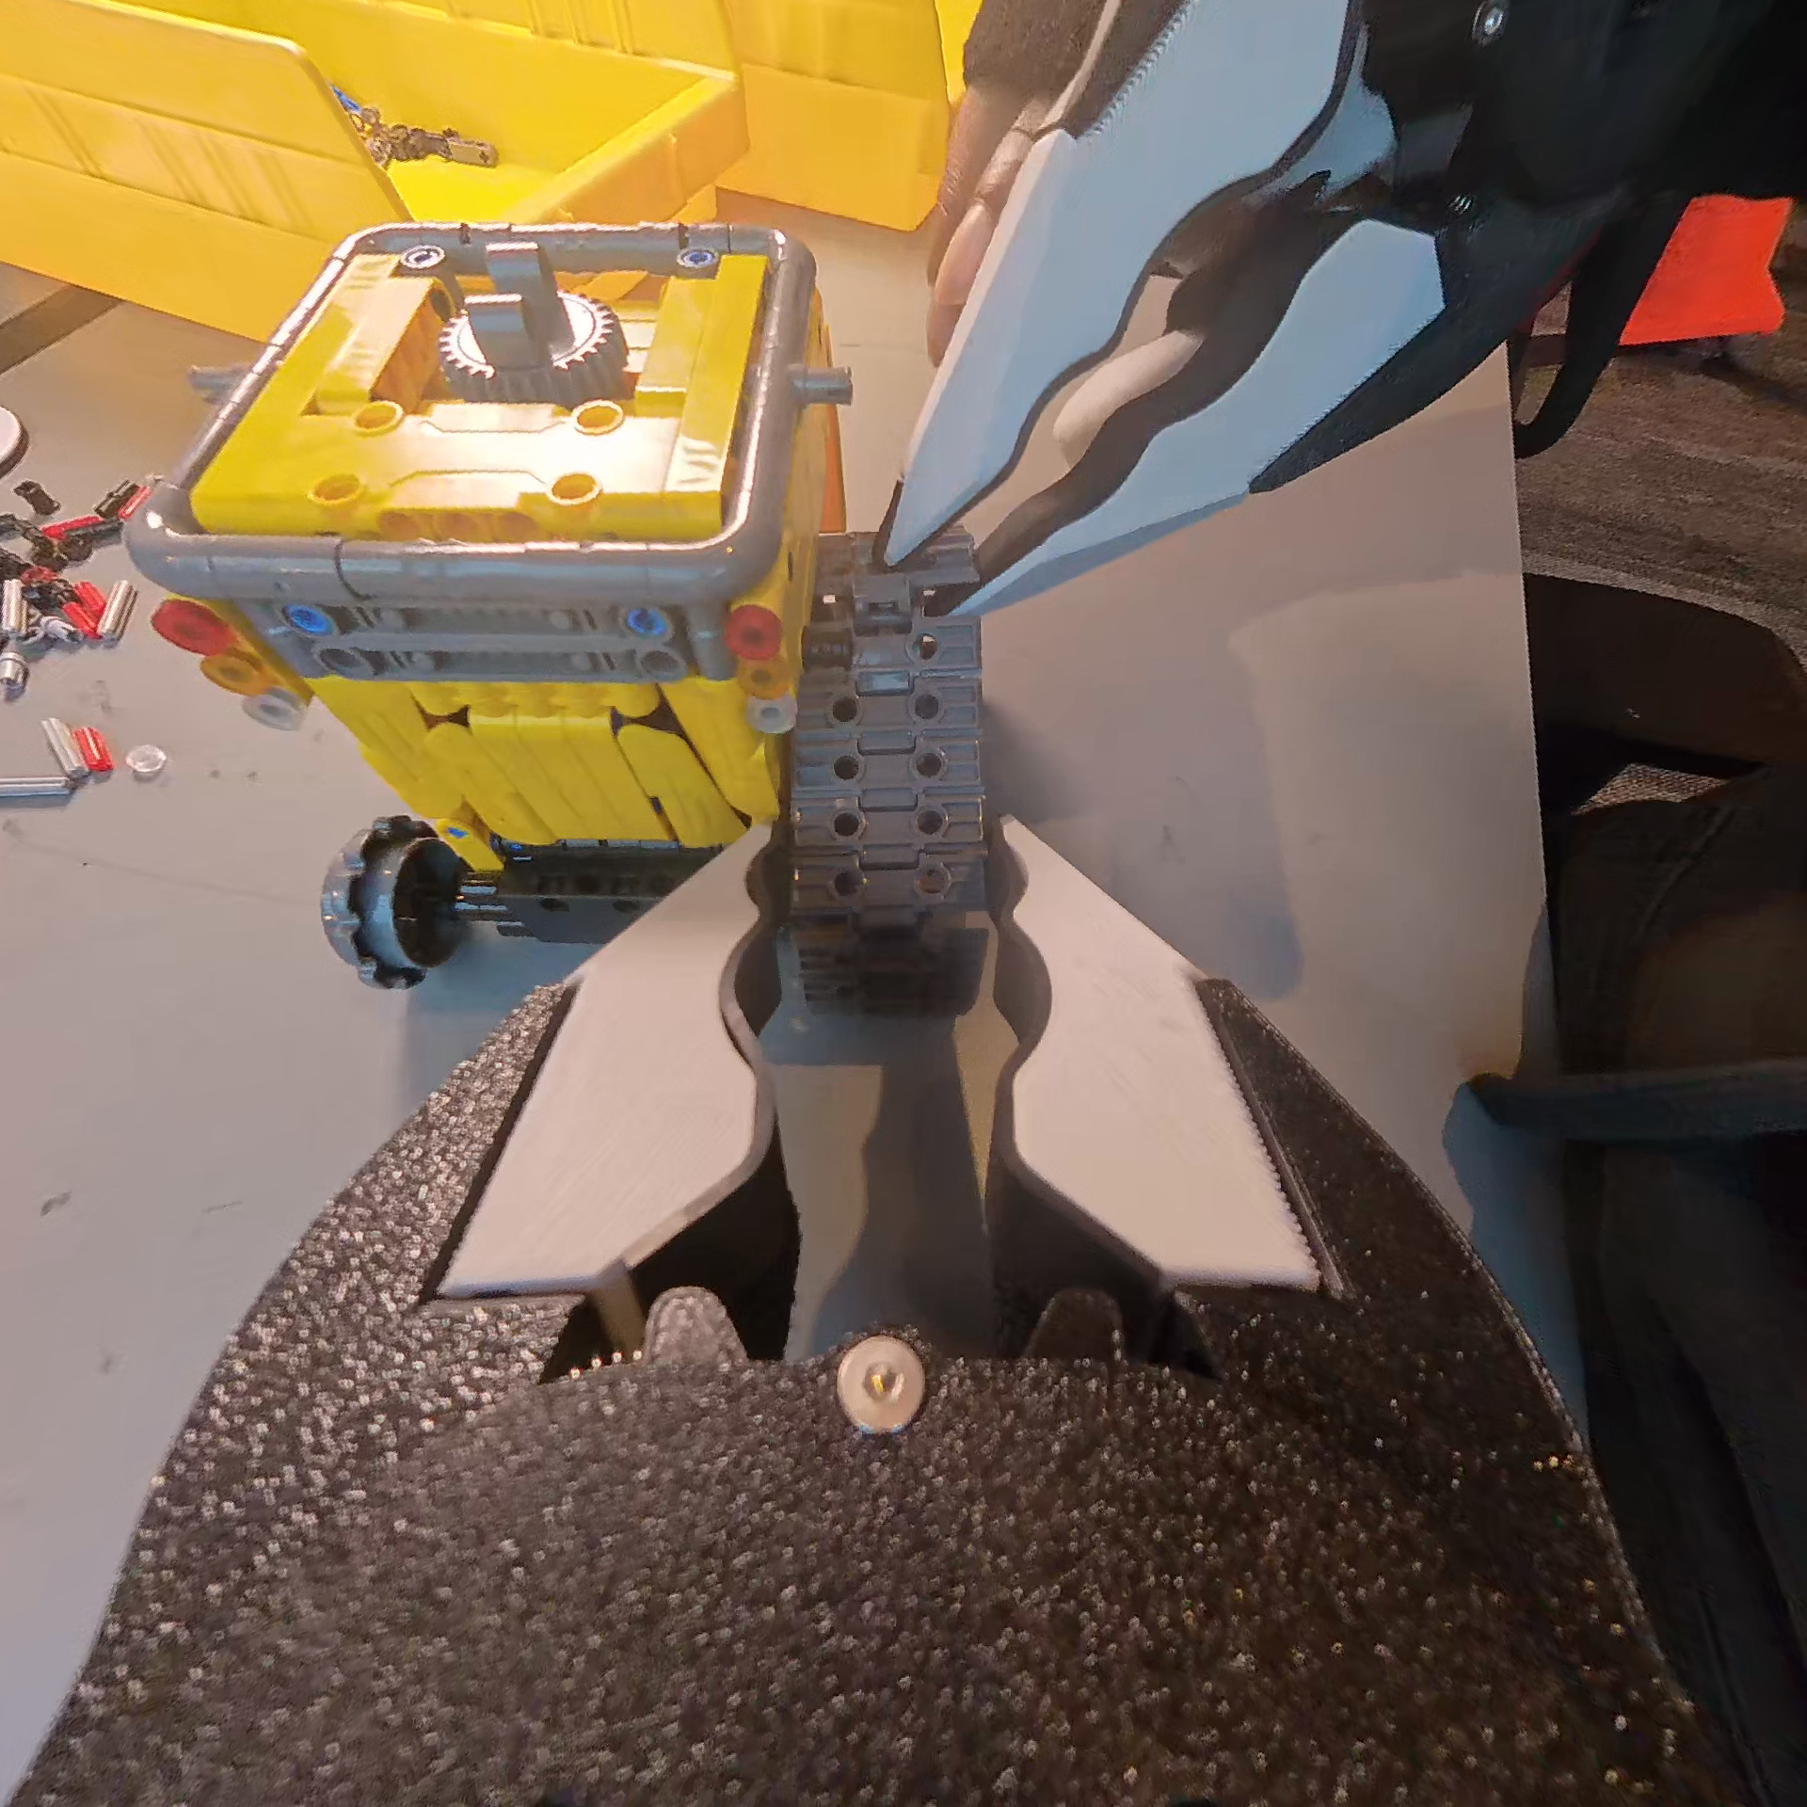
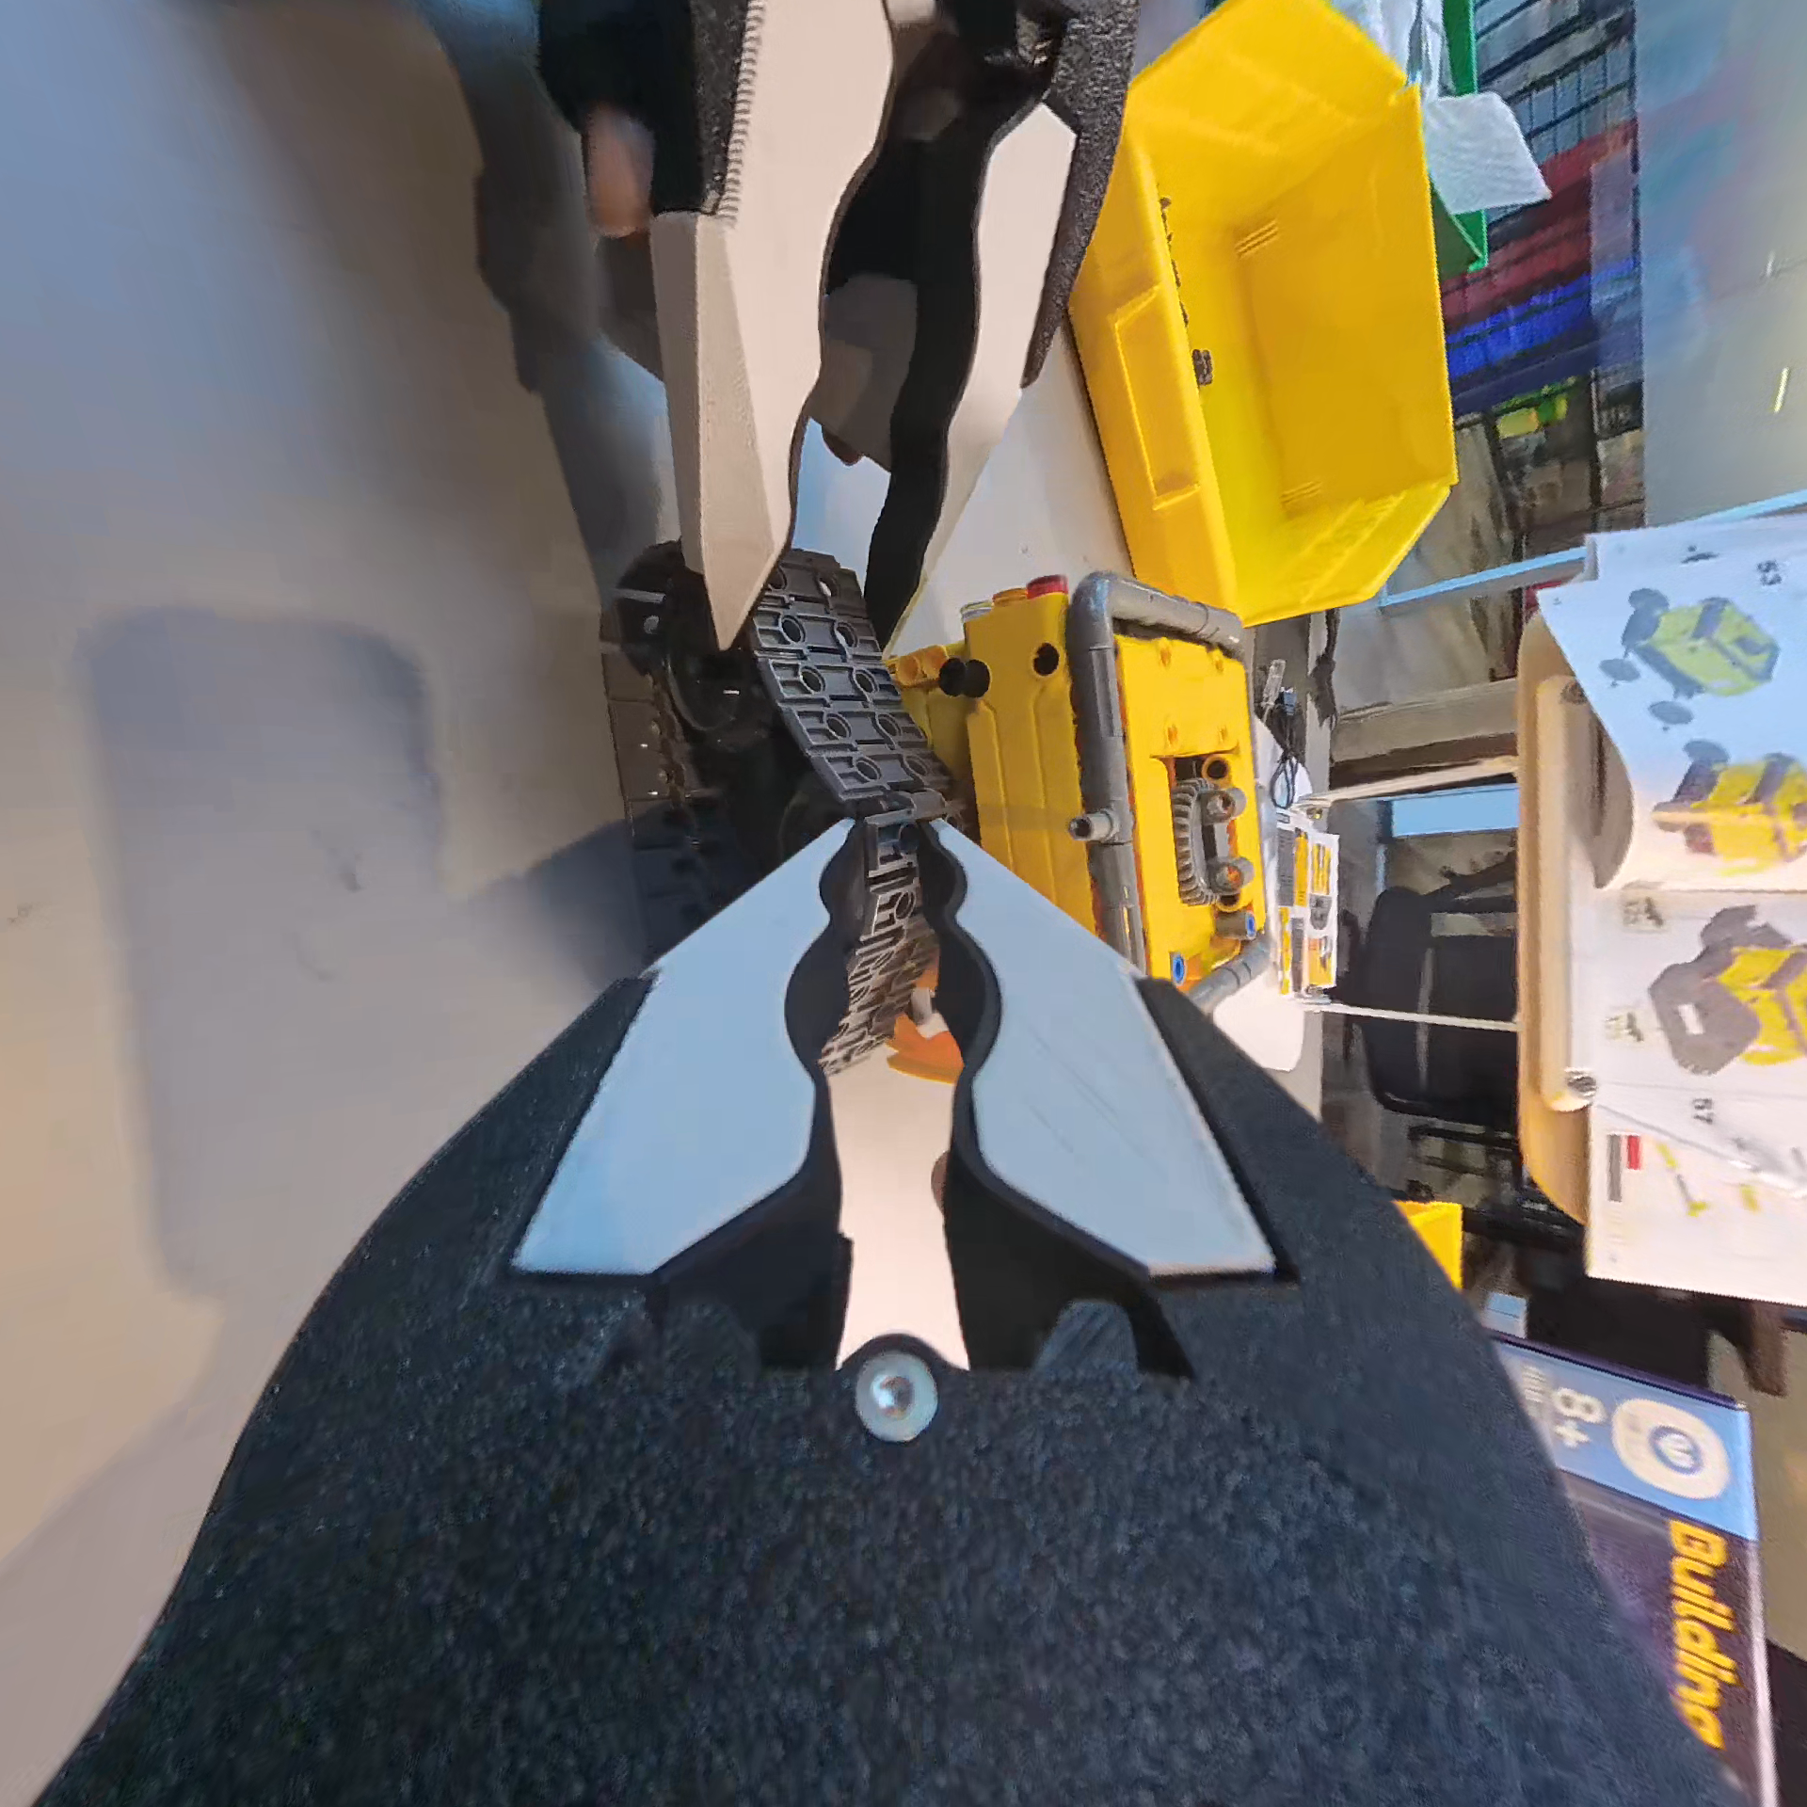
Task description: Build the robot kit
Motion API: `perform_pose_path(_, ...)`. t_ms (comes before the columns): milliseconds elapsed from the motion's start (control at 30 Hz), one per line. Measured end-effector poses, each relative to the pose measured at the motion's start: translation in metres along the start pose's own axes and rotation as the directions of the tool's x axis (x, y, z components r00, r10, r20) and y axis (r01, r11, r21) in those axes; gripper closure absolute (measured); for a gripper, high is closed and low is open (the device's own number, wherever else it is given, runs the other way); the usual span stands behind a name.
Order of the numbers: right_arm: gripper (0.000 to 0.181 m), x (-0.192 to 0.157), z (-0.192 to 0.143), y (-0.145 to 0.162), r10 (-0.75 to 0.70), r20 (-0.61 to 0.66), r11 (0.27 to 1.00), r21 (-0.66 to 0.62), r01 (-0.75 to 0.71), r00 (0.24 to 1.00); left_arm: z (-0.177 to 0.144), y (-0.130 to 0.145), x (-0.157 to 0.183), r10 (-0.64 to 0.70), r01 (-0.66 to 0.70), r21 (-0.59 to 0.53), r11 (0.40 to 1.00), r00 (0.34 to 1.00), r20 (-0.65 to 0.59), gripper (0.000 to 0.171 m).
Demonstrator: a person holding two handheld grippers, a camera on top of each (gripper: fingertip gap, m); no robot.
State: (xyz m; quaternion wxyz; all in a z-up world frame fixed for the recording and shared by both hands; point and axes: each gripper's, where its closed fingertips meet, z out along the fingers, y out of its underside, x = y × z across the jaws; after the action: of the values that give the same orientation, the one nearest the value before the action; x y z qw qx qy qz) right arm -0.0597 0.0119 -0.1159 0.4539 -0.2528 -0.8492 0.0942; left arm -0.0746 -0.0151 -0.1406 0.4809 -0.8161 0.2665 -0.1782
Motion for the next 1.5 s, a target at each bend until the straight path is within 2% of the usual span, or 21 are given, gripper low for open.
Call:
perform_pose_path(167, 0.172, 0.001, -0.001, 0.001, 0.012, -0.002, 1.0, -0.003, -0.012, 1.0, 0.0, -0.001, 0.0, -0.001, 0.001, 0.005, 1.0, 1.0, -0.001, 0.134)
perform_pose_path(333, 0.172, 0.005, -0.013, 0.023, 0.218, -0.019, 0.976, 0.014, -0.218, 0.976, 0.0, -0.001, 0.001, 0.005, -0.005, 0.014, 1.0, 1.0, 0.005, 0.134)
perform_pose_path(500, 0.172, 0.003, -0.026, 0.052, 0.454, -0.034, 0.891, 0.035, -0.452, 0.891, 0.002, -0.004, 0.005, 0.01, -0.01, 0.036, 0.999, 1.0, 0.002, 0.134)
perform_pose_path(633, 0.173, 0.006, -0.031, 0.069, 0.647, -0.026, 0.761, 0.08, -0.644, 0.762, 0.005, -0.007, 0.01, 0.012, -0.012, 0.055, 0.998, 1.0, 0.003, 0.134)
perform_pose_path(867, 0.177, 0.008, -0.042, 0.076, 0.868, 0.158, 0.454, 0.133, -0.881, 0.471, 0.011, -0.007, 0.012, 0.01, -0.011, 0.038, 0.999, 0.999, 0.031, 0.134)
perform_pose_path(900, 0.177, 0.008, -0.043, 0.076, 0.875, 0.177, 0.431, 0.135, -0.892, 0.45, 0.012, -0.008, 0.012, 0.007, -0.008, 0.036, 0.999, 0.999, 0.033, 0.134)
perform_pose_path(933, 0.177, 0.008, -0.043, 0.077, 0.87, 0.177, 0.44, 0.139, -0.887, 0.459, 0.013, -0.008, 0.012, 0.007, -0.008, 0.033, 0.999, 0.999, 0.034, 0.134)
perform_pose_path(1000, 0.177, 0.005, -0.045, 0.074, 0.819, 0.156, 0.531, 0.158, -0.832, 0.552, 0.015, -0.007, 0.012, 0.018, -0.019, 0.022, 1.0, 0.999, 0.046, 0.134)
perform_pose_path(1033, 0.177, 0.005, -0.049, 0.068, 0.797, 0.167, 0.553, 0.185, -0.812, 0.58, 0.016, -0.006, 0.011, 0.025, -0.026, 0.015, 1.0, 0.998, 0.053, 0.134)
perform_pose_path(1167, 0.177, 0.009, -0.061, 0.062, 0.81, 0.218, 0.496, 0.24, -0.834, 0.544, 0.017, -0.003, 0.011, 0.024, -0.024, 0.0, 1.0, 0.998, 0.061, 0.134)
perform_pose_path(1200, 0.177, 0.01, -0.062, 0.07, 0.833, 0.203, 0.471, 0.232, -0.851, 0.515, 0.017, -0.003, 0.011, 0.022, -0.022, 0.002, 1.0, 0.998, 0.062, 0.134)
perform_pose_path(1300, 0.178, 0.011, -0.06, 0.112, 0.938, 0.106, 0.314, 0.147, -0.938, 0.331, 0.015, -0.003, 0.011, 0.013, -0.014, 0.013, 1.0, 0.998, 0.064, 0.134)
perform_pose_path(1367, 0.178, 0.004, -0.055, 0.139, 0.966, 0.032, 0.255, 0.064, -0.965, 0.258, 0.015, -0.004, 0.011, 0.01, -0.011, 0.025, 1.0, 0.998, 0.063, 0.134)
perform_pose_path(1433, 0.177, -0.013, -0.047, 0.162, 0.963, -0.052, 0.259, -0.074, -0.963, 0.263, 0.015, -0.006, 0.011, 0.017, -0.019, 0.034, 0.999, 0.998, 0.065, 0.134)
perform_pose_path(1500, 0.159, -0.024, -0.042, 0.186, 0.917, -0.162, 0.334, -0.195, -0.922, 0.366, 0.014, -0.007, 0.011, 0.024, -0.027, 0.039, 0.999, 0.997, 0.071, 0.134)
